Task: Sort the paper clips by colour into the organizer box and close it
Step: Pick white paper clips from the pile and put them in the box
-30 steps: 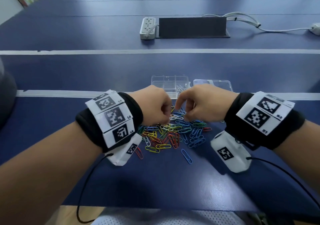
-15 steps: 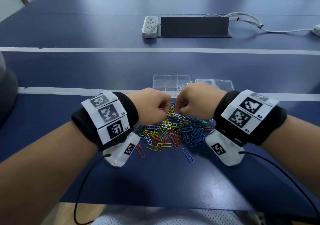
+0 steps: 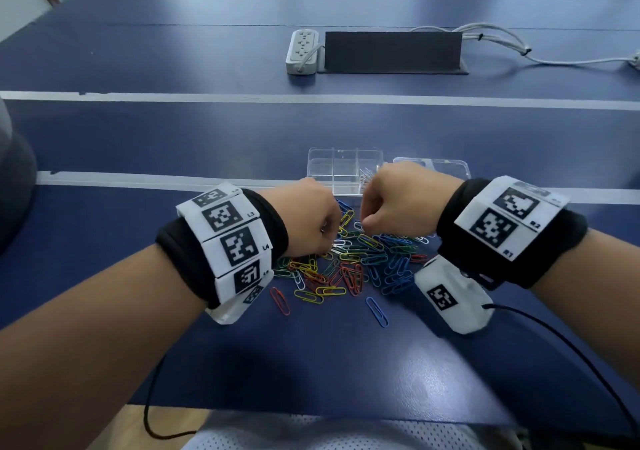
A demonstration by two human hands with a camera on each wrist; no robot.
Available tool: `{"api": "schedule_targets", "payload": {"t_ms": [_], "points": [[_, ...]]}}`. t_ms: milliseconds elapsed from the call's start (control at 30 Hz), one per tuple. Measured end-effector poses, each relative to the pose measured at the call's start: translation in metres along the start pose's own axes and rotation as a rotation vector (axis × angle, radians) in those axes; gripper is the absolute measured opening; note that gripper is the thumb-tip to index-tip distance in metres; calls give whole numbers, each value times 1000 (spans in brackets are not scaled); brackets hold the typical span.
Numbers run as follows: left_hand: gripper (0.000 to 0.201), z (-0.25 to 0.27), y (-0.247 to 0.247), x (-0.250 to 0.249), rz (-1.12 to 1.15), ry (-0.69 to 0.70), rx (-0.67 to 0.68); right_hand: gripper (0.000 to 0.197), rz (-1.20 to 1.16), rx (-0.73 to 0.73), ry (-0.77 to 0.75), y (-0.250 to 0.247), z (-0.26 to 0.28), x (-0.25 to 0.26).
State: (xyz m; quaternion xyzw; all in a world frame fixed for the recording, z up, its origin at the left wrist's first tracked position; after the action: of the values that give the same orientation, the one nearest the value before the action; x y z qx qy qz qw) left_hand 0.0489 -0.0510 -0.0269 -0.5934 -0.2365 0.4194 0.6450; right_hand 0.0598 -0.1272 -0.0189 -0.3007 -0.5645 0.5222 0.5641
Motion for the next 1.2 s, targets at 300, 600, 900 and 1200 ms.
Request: {"api": "schedule_targets", "payload": {"t_ms": [300, 600, 900, 1200], "points": [[26, 5, -1, 11, 18, -54, -14, 27, -358, 126, 159, 8, 9, -29], [15, -3, 2, -7, -66, 15, -9, 22, -611, 56, 209, -5, 16, -51], [9, -1, -3, -2, -24, -19, -26, 9, 117, 1, 127, -4, 25, -57], [14, -4, 5, -1, -49, -26, 33, 17, 37, 25, 151, -13, 27, -57]]}}
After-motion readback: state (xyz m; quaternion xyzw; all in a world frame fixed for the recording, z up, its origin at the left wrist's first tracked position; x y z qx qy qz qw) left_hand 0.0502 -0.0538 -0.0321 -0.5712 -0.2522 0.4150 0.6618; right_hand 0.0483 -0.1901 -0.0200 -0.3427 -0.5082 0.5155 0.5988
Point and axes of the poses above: each hand's wrist, its own z-axis away from the middle knuckle, its own y-axis out of the palm, x = y × z, the point moved 9 cm from there along -z, towards the middle knuckle, and after that the axes turned 8 degrees about -x, right-handed, at the moved point
